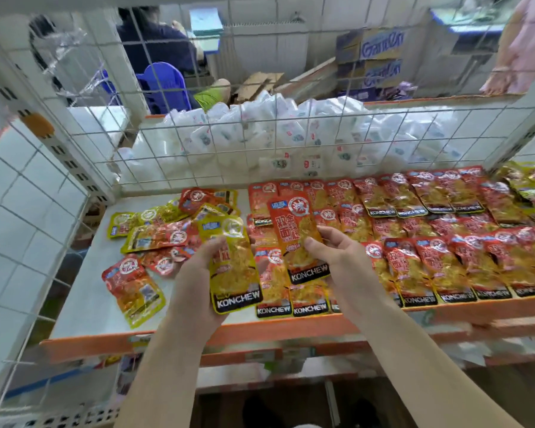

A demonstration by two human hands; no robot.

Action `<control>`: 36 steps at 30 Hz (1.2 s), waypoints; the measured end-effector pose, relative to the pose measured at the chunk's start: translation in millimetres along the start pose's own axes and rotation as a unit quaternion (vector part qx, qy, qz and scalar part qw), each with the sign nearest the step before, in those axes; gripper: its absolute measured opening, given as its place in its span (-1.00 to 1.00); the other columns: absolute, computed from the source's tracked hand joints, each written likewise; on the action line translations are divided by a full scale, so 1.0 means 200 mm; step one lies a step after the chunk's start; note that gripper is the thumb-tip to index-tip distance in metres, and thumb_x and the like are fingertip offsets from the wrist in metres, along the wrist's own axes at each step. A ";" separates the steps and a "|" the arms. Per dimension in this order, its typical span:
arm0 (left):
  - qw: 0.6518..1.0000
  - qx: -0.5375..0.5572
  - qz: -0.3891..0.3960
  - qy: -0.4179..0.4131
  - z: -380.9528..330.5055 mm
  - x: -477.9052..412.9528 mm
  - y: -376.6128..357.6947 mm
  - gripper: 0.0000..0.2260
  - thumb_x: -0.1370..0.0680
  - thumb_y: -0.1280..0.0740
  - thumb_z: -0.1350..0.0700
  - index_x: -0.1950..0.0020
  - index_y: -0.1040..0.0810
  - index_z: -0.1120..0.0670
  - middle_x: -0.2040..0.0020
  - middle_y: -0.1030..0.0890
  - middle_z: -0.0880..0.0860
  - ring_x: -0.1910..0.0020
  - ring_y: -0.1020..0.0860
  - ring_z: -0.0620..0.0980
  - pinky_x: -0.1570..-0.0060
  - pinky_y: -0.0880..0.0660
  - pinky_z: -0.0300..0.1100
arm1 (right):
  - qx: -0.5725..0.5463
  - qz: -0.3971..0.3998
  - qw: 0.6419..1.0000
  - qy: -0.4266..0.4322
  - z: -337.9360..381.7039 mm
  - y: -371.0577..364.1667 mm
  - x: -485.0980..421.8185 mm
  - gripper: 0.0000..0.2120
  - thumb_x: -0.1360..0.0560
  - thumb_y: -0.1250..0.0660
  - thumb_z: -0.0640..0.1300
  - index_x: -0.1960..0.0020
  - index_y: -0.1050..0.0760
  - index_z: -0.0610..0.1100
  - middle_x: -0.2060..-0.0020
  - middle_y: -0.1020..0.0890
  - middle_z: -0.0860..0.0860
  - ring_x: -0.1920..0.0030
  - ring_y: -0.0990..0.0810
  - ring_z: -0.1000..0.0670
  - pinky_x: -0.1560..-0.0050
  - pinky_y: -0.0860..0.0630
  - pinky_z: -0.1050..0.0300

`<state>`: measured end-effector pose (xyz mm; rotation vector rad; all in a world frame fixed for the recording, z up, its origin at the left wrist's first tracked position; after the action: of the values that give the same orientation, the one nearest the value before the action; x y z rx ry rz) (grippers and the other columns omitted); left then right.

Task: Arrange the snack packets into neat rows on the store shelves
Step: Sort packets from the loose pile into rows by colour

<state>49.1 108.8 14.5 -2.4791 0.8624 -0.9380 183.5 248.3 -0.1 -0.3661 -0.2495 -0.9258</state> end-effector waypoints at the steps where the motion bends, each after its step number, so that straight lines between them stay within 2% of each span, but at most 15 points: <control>1: 0.999 -0.032 -0.026 -0.005 0.03 0.01 -0.01 -0.77 -0.59 -0.32 0.05 -0.09 -0.63 0.18 0.09 -0.70 0.19 0.18 -0.70 0.13 0.02 -0.63 0.19 | -0.001 0.001 1.000 0.000 0.01 0.05 0.01 -0.83 -0.55 -0.40 -0.21 -0.13 -0.59 -0.05 0.04 -0.73 0.01 -0.07 -0.68 -0.08 -0.30 -0.49 -0.19; 3: 0.994 -0.099 -0.052 -0.013 0.08 0.03 -0.08 -0.62 -0.39 -0.54 -0.12 -0.09 -0.67 0.08 -0.06 -0.70 0.19 -0.05 -0.67 0.21 -0.08 -0.59 0.28 | 0.005 0.006 1.000 0.006 0.03 0.15 0.05 -0.83 -0.56 -0.39 -0.21 -0.14 -0.58 -0.08 0.03 -0.73 -0.01 -0.06 -0.69 -0.07 -0.26 -0.53 -0.14; 5: 0.991 -0.118 -0.056 -0.023 0.16 0.06 -0.17 -0.56 -0.30 -0.56 -0.11 -0.08 -0.69 0.08 -0.10 -0.70 0.20 -0.16 -0.62 0.26 -0.18 -0.53 0.30 | 0.022 -0.001 1.000 0.021 0.07 0.27 0.08 -0.85 -0.56 -0.39 -0.21 -0.12 -0.58 -0.12 0.05 -0.74 -0.02 -0.01 -0.70 -0.04 -0.14 -0.61 0.00; 8: 0.989 -0.136 -0.042 -0.034 0.30 0.10 -0.33 -0.72 -0.37 -0.46 -0.02 0.00 -0.69 0.10 0.03 -0.73 0.19 0.10 -0.71 0.18 0.04 -0.65 0.17 | 0.031 -0.008 0.999 0.041 0.11 0.47 0.14 -0.87 -0.56 -0.38 -0.22 -0.11 -0.57 -0.18 0.09 -0.74 -0.03 0.08 -0.71 0.02 0.06 -0.62 0.24; 10: 0.986 -0.149 -0.051 -0.056 0.38 0.12 -0.41 -0.70 -0.35 -0.49 -0.06 0.00 -0.69 0.07 0.00 -0.73 0.16 0.11 -0.71 0.15 0.05 -0.65 0.16 | 0.030 -0.017 0.998 0.048 0.13 0.61 0.17 -0.86 -0.55 -0.39 -0.22 -0.11 -0.57 -0.18 0.13 -0.74 0.02 0.10 -0.71 0.07 0.11 -0.59 0.29; 12: 0.985 -0.152 -0.059 -0.057 0.47 0.14 -0.50 -0.66 -0.34 -0.54 -0.13 -0.03 -0.71 0.00 -0.05 -0.72 0.11 -0.04 -0.68 0.18 -0.13 -0.57 0.22 | 0.025 -0.030 0.998 0.052 0.15 0.75 0.20 -0.81 -0.53 -0.41 -0.18 -0.13 -0.56 -0.17 0.12 -0.74 0.03 0.06 -0.71 0.07 0.03 -0.61 0.22; 13: 0.987 -0.142 -0.058 -0.052 0.51 0.14 -0.54 -0.69 -0.40 -0.54 -0.08 -0.07 -0.70 0.02 -0.04 -0.72 0.09 -0.07 -0.67 0.19 -0.17 -0.54 0.25 | 0.024 -0.033 0.998 0.050 0.16 0.82 0.21 -0.76 -0.52 -0.42 -0.15 -0.16 -0.55 -0.17 0.09 -0.74 0.01 0.02 -0.71 0.03 -0.04 -0.61 0.14; 15: 0.991 -0.125 -0.040 -0.039 0.61 0.17 -0.62 -0.86 -0.51 -0.42 0.16 -0.06 -0.66 0.08 0.07 -0.71 0.10 0.02 -0.66 0.20 -0.06 -0.58 0.22 | 0.017 -0.036 0.998 0.047 0.17 0.94 0.23 -0.76 -0.52 -0.41 -0.14 -0.16 -0.55 -0.16 0.06 -0.74 0.00 -0.01 -0.71 -0.01 -0.06 -0.61 0.10; 16: 0.991 -0.125 -0.033 -0.035 0.65 0.17 -0.65 -0.87 -0.53 -0.36 0.26 -0.03 -0.65 0.09 0.12 -0.70 0.12 0.07 -0.65 0.22 0.02 -0.59 0.18 | 0.014 -0.035 0.998 0.047 0.19 0.99 0.24 -0.79 -0.53 -0.40 -0.15 -0.15 -0.56 -0.15 0.07 -0.74 0.01 0.00 -0.71 0.01 -0.04 -0.61 0.13; 18: 0.989 -0.136 -0.033 -0.039 0.73 0.19 -0.71 -0.83 -0.53 -0.34 0.32 -0.01 -0.65 0.10 0.09 -0.69 0.16 0.02 -0.62 0.27 -0.08 -0.55 0.31 | 0.020 -0.040 0.998 0.044 0.19 1.09 0.25 -0.82 -0.54 -0.40 -0.17 -0.14 -0.55 -0.11 0.07 -0.73 0.04 -0.01 -0.70 0.04 -0.04 -0.59 0.18; 21: 0.986 -0.152 -0.044 -0.057 0.82 0.21 -0.75 -0.82 -0.44 -0.45 0.27 0.00 -0.70 0.08 -0.03 -0.71 0.17 -0.12 -0.64 0.28 -0.27 -0.45 0.36 | 0.044 -0.051 0.997 0.040 0.18 1.19 0.27 -0.84 -0.54 -0.41 -0.22 -0.10 -0.56 -0.07 0.05 -0.73 0.02 -0.05 -0.69 -0.01 -0.17 -0.57 0.05; 24: 0.979 -0.187 -0.046 -0.075 0.84 0.23 -0.77 -0.84 -0.52 -0.44 0.26 0.02 -0.72 0.02 -0.03 -0.72 0.14 -0.11 -0.66 0.20 -0.29 -0.47 0.26 | 0.045 -0.053 0.997 0.027 0.17 1.22 0.29 -0.84 -0.54 -0.40 -0.27 -0.09 -0.57 -0.09 0.07 -0.73 0.00 -0.03 -0.69 -0.04 -0.22 -0.56 -0.03; 29: 0.963 -0.241 -0.062 -0.102 0.75 0.20 -0.71 -0.92 -0.55 -0.43 0.21 0.05 -0.69 0.04 0.06 -0.73 0.08 -0.04 -0.67 0.15 -0.25 -0.50 0.22 | 0.070 -0.043 0.996 0.028 0.18 1.14 0.25 -0.81 -0.53 -0.43 -0.20 -0.13 -0.57 -0.08 0.02 -0.73 -0.01 -0.07 -0.69 -0.04 -0.26 -0.54 -0.12; 34: 0.962 -0.230 -0.086 -0.117 0.61 0.12 -0.62 -0.82 -0.49 -0.48 0.11 -0.08 -0.67 0.06 0.01 -0.72 0.07 -0.08 -0.66 0.14 -0.24 -0.52 0.18 | 0.107 -0.043 0.992 0.045 0.20 0.96 0.16 -0.81 -0.53 -0.43 -0.20 -0.12 -0.57 -0.05 0.04 -0.73 0.01 -0.03 -0.69 0.00 -0.21 -0.57 -0.04; 36: 0.955 -0.247 -0.095 -0.132 0.55 0.06 -0.59 -0.86 -0.44 -0.48 0.04 0.04 -0.68 0.04 0.06 -0.70 0.14 -0.05 -0.64 0.20 -0.22 -0.52 0.18 | 0.145 -0.042 0.987 0.060 0.21 0.89 0.09 -0.81 -0.54 -0.43 -0.19 -0.13 -0.58 -0.04 0.04 -0.73 0.04 -0.02 -0.69 0.03 -0.18 -0.58 0.02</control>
<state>180.7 201.3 0.7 -3.0686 0.8586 -0.4577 336.6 349.9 8.8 -0.0320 -0.2866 -0.9757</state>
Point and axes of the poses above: each hand's wrist, its own x-axis away from the middle knuckle, its own y-axis out of the back of the hand, z = x × y, the point moved 4 cm from there along -x, towards the middle knuckle
